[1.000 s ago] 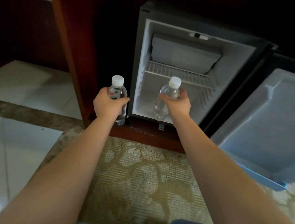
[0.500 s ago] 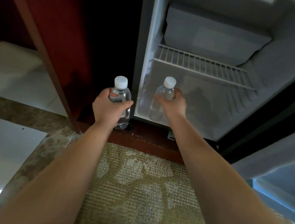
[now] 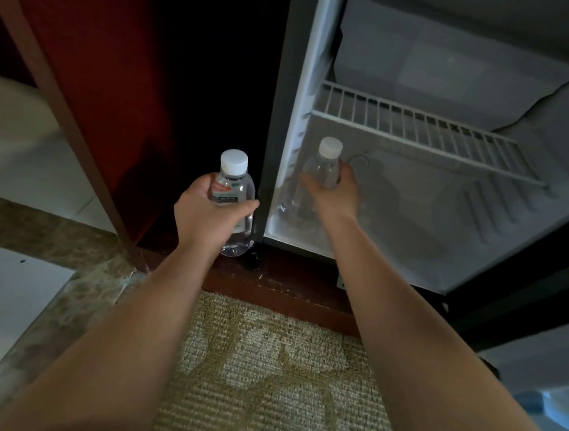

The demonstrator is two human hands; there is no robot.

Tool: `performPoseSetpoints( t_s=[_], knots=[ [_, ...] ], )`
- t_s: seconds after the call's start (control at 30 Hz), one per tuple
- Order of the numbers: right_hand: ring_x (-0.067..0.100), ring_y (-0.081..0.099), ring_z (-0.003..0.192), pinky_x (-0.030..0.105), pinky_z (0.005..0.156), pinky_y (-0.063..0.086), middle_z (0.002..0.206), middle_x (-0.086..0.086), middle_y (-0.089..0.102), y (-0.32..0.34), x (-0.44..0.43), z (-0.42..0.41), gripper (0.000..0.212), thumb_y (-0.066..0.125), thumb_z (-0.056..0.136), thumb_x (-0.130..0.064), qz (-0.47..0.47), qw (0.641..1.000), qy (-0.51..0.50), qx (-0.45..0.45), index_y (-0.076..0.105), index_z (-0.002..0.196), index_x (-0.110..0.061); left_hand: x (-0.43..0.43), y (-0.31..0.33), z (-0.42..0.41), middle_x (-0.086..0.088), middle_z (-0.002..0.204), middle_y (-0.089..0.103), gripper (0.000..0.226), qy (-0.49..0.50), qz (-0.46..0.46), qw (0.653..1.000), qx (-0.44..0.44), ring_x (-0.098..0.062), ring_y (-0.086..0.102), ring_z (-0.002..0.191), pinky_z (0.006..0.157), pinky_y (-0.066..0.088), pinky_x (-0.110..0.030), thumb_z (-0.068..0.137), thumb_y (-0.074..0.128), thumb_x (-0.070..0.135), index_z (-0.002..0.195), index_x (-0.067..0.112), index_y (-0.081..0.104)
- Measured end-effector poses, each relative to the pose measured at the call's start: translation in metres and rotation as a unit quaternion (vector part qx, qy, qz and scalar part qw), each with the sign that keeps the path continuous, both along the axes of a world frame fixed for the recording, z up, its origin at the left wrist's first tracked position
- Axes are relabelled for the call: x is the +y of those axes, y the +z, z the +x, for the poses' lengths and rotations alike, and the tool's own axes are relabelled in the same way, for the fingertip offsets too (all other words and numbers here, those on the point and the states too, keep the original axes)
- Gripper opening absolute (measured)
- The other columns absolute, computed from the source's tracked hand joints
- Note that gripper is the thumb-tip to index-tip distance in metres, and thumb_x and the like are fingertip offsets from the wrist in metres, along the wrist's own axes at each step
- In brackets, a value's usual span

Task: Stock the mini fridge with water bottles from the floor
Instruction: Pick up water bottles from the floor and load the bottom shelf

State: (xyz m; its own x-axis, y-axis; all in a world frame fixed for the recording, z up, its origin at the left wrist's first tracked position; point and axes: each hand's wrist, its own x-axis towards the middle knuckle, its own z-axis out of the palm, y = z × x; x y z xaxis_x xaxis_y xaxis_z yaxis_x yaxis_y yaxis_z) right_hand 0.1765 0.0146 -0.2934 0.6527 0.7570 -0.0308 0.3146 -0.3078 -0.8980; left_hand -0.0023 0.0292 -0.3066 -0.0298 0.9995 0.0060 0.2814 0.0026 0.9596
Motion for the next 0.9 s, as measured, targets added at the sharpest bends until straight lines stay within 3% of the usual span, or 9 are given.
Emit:
performPoseSetpoints(
  t_s=[0.07, 0.2, 0.37, 0.57, 0.67, 0.9],
  knots=[
    [0.01, 0.053, 0.092, 0.013, 0.055, 0.036, 0.109, -0.01, 0.051, -0.004, 0.001, -0.001, 0.062, 0.068, 0.085, -0.04, 0.012, 1.0, 0.0, 0.003, 0.041, 0.139, -0.024, 0.002, -0.002, 0.0, 0.004, 0.094, 0.07, 0.044, 0.001, 0.0, 1.0, 0.0, -0.011, 0.067, 0.089, 0.084, 0.054, -0.031, 0.064, 0.085, 0.025, 0.104, 0.018, 0.067],
    [0.016, 0.056, 0.113, 0.023, 0.078, 0.043, 0.133, -0.002, 0.054, -0.016, -0.001, -0.001, 0.075, 0.073, 0.078, -0.044, 0.017, 0.999, -0.013, 0.024, 0.037, 0.141, -0.024, 0.001, -0.001, 0.001, 0.004, 0.094, 0.069, 0.043, -0.002, 0.007, 1.0, -0.003, -0.012, 0.066, 0.09, 0.083, 0.052, -0.029, 0.065, 0.085, 0.024, 0.103, 0.018, 0.066],
    [0.021, 0.053, 0.114, 0.034, 0.094, 0.048, 0.128, 0.005, 0.049, -0.045, -0.017, -0.006, 0.085, 0.077, 0.074, -0.047, -0.025, 0.998, -0.042, 0.044, 0.034, 0.142, -0.02, 0.002, -0.002, 0.001, 0.004, 0.094, 0.069, 0.043, -0.006, 0.01, 1.0, 0.0, -0.013, 0.066, 0.091, 0.087, 0.054, -0.035, 0.062, 0.086, 0.027, 0.1, 0.02, 0.066],
    [0.019, 0.062, 0.075, 0.034, 0.073, 0.059, 0.092, 0.008, 0.063, -0.062, -0.006, -0.015, 0.069, 0.065, 0.086, -0.044, -0.032, 0.96, -0.052, 0.273, 0.03, 0.141, -0.023, 0.005, -0.004, -0.001, 0.005, 0.094, 0.071, 0.043, -0.013, 0.018, 1.0, -0.014, -0.013, 0.068, 0.091, 0.088, 0.055, -0.041, 0.06, 0.086, 0.027, 0.097, 0.025, 0.065],
    [0.021, 0.06, 0.072, 0.037, 0.074, 0.058, 0.086, 0.01, 0.061, -0.066, 0.007, -0.011, 0.061, 0.061, 0.09, -0.042, -0.022, 0.959, -0.061, 0.275, 0.032, 0.139, -0.019, 0.008, -0.006, -0.001, 0.004, 0.093, 0.071, 0.04, -0.01, 0.02, 1.0, -0.013, -0.013, 0.068, 0.09, 0.087, 0.055, -0.041, 0.061, 0.086, 0.027, 0.096, 0.025, 0.065],
    [0.018, 0.057, 0.062, 0.03, 0.057, 0.051, 0.083, 0.011, 0.06, -0.069, 0.04, 0.008, 0.052, 0.055, 0.093, -0.042, -0.001, 0.964, -0.064, 0.257, 0.038, 0.133, -0.013, 0.02, -0.011, 0.005, 0.006, 0.093, 0.071, 0.044, -0.017, 0.033, 0.999, -0.02, -0.011, 0.068, 0.089, 0.086, 0.055, -0.038, 0.062, 0.085, 0.026, 0.102, 0.021, 0.067]
  ],
)
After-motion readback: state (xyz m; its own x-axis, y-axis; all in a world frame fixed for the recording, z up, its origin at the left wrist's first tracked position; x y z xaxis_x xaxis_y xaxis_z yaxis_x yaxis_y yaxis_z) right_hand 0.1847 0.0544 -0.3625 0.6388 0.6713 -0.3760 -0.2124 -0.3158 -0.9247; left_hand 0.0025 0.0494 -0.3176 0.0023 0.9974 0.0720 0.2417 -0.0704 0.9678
